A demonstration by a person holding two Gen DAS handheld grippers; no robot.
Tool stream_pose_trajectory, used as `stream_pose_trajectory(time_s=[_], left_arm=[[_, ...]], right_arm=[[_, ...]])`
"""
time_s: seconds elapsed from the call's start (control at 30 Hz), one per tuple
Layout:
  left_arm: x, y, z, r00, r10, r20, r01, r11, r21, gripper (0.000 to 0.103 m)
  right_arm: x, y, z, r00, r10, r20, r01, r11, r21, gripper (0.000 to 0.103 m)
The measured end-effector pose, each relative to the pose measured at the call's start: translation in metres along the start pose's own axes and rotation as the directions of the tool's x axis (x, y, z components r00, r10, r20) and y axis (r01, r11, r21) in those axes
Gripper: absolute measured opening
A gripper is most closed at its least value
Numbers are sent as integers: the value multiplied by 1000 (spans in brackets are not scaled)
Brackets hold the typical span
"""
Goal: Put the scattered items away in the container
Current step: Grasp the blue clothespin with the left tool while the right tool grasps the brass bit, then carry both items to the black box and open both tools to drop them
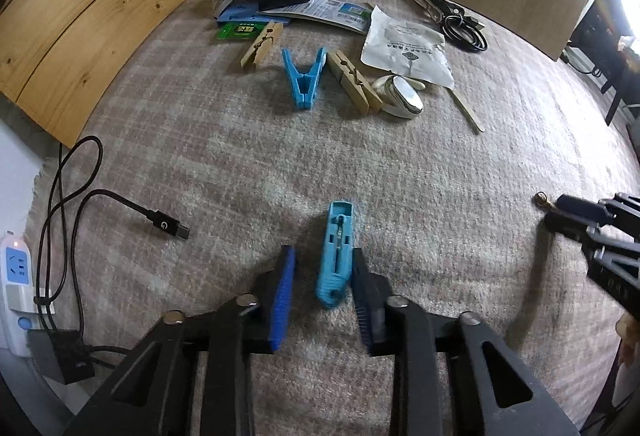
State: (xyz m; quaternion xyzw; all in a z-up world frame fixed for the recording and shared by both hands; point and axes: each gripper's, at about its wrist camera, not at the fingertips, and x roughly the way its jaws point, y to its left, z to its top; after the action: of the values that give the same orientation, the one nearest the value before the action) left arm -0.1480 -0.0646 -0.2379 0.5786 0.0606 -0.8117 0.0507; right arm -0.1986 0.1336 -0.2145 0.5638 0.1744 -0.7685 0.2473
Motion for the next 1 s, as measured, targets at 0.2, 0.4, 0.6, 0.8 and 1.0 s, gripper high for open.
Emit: stream_pose_trajectory(time_s=[0.2, 0.4, 0.6, 0.8, 1.0], left_arm=[[-5, 4, -5, 1000, 7, -3, -7, 1000, 7, 13], [-20, -3, -14, 1000, -3, 15, 3, 1000, 23, 13], [-45, -37, -15, 998, -50, 49, 45, 995, 86, 13], [-63, -119, -20, 991, -123, 58, 107, 969, 222, 13], [-82, -225, -42, 974, -223, 40, 192, 906, 376, 13]], right_arm=[[-1, -9, -1, 999, 39, 1, -39, 998, 58, 6], [-12, -24, -22, 995, 96, 30, -99, 977, 189, 6], [-52, -48, -64, 986, 117, 122, -151, 932, 329, 6], [-104, -89, -120, 976, 46, 214, -142, 877, 459, 6], [-151, -137, -197, 966, -86, 246, -78, 806, 587, 6]])
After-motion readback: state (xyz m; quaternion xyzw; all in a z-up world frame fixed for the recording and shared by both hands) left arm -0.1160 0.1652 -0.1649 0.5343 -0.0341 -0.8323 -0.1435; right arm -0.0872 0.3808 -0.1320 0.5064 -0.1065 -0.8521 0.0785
